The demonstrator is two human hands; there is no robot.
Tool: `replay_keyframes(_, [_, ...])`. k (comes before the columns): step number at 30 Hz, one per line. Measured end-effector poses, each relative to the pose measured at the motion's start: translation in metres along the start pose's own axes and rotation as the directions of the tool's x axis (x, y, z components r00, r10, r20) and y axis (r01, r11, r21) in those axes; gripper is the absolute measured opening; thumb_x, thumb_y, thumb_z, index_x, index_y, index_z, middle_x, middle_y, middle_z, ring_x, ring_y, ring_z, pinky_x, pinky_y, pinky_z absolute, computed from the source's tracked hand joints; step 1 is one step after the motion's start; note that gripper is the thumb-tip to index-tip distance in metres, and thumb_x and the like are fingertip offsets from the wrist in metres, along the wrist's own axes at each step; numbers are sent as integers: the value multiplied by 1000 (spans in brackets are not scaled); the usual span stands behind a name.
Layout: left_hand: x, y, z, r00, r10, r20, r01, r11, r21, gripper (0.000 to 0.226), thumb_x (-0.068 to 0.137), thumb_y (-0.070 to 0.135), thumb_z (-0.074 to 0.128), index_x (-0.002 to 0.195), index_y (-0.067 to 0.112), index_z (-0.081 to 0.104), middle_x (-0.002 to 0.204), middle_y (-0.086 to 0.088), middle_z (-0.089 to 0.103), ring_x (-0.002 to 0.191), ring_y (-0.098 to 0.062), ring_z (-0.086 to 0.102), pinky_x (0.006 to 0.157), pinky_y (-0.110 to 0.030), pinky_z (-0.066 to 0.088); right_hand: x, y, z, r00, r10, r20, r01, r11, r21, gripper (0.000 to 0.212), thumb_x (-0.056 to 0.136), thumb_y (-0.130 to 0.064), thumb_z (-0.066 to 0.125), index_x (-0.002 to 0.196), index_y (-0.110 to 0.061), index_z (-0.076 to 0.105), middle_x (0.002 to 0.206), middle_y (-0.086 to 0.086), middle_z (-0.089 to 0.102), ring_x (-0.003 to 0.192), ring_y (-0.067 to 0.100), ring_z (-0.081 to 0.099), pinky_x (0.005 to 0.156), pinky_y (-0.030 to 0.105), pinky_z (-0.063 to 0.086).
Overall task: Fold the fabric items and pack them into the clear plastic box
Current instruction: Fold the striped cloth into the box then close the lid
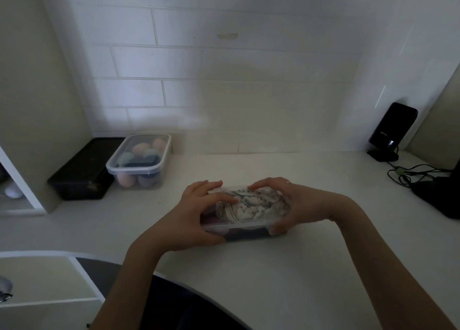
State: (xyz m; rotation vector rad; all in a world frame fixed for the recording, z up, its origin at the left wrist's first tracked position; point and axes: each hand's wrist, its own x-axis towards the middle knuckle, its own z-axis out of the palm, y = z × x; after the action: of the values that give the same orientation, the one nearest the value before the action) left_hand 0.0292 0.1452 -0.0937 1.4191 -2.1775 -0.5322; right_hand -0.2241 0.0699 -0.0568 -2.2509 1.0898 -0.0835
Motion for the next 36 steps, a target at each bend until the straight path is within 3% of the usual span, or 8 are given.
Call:
replay_keyframes(5, [12, -8, 1, 977, -130, -171, 53, 918, -393, 51, 51, 48, 75, 101, 36, 67, 126, 18, 54, 115, 0, 52, 91, -22, 49, -1, 9, 0, 989, 14, -150, 38, 939, 342, 56, 68, -46, 74, 119, -48, 52, 125, -13, 52, 112, 8, 54, 84, 23, 50])
replay_keyframes(8, [20, -10, 10, 920, -236, -314, 21, 829, -559, 54, 59, 51, 64, 104, 22, 62, 107, 10, 64, 97, -10, 61, 73, -11, 50, 7, 12, 8, 931, 175, -321, 38, 827, 561, 28, 88, -48, 55, 111, -34, 59, 114, -2, 61, 100, 13, 60, 78, 26, 50])
replay_keyframes(10, [24, -8, 18, 906, -273, -324, 22, 793, -609, 67, 58, 53, 62, 117, 22, 51, 113, 12, 58, 103, -7, 59, 75, -7, 48, 19, 11, 18, 862, 300, -409, 27, 778, 628, 36, 89, -54, 48, 105, -24, 60, 110, 3, 64, 101, 17, 61, 85, 33, 47])
replay_keyframes(18, [21, -3, 25, 843, -217, -492, -29, 896, -443, 91, 52, 27, 83, 129, 30, 35, 116, 22, 46, 99, 27, 45, 79, 8, 34, 40, 6, 38, 737, 408, -539, 112, 713, 692, 41, 92, -49, 47, 110, -14, 58, 112, 1, 61, 105, 18, 56, 89, 30, 38])
replay_keyframes(23, [21, -9, 27, 822, -198, -534, -25, 924, -380, 75, 50, 48, 80, 118, 46, 47, 118, 4, 60, 105, -13, 60, 92, -24, 49, 45, 6, 43, 738, 426, -523, 198, 605, 771, 47, 74, -51, 67, 105, -19, 51, 127, 11, 58, 118, 24, 55, 102, 37, 43])
replay_keyframes(25, [21, -8, 27, 820, -184, -541, -28, 932, -360, 63, 51, 51, 77, 109, 50, 53, 106, 5, 60, 97, -12, 61, 86, -17, 49, 45, 8, 43, 766, 419, -488, 203, 562, 802, 55, 64, -57, 68, 101, -22, 46, 124, 12, 56, 119, 28, 53, 102, 42, 40])
replay_keyframes(29, [22, -11, 27, 821, -159, -549, -47, 938, -342, 57, 52, 49, 76, 104, 54, 55, 101, 1, 57, 93, -10, 60, 81, -5, 43, 43, 5, 42, 730, 381, -567, 290, 580, 762, 39, 73, -38, 63, 82, -3, 47, 82, 9, 48, 78, 18, 49, 72, 34, 34])
replay_keyframes(36, [23, -13, 27, 830, -175, -529, -41, 928, -370, 65, 57, 45, 77, 116, 48, 50, 114, 10, 56, 104, -3, 56, 87, -4, 39, 43, 3, 45, 668, 359, -651, 344, 627, 699, 42, 78, -36, 62, 80, 2, 45, 77, 8, 47, 74, 16, 47, 70, 32, 35])
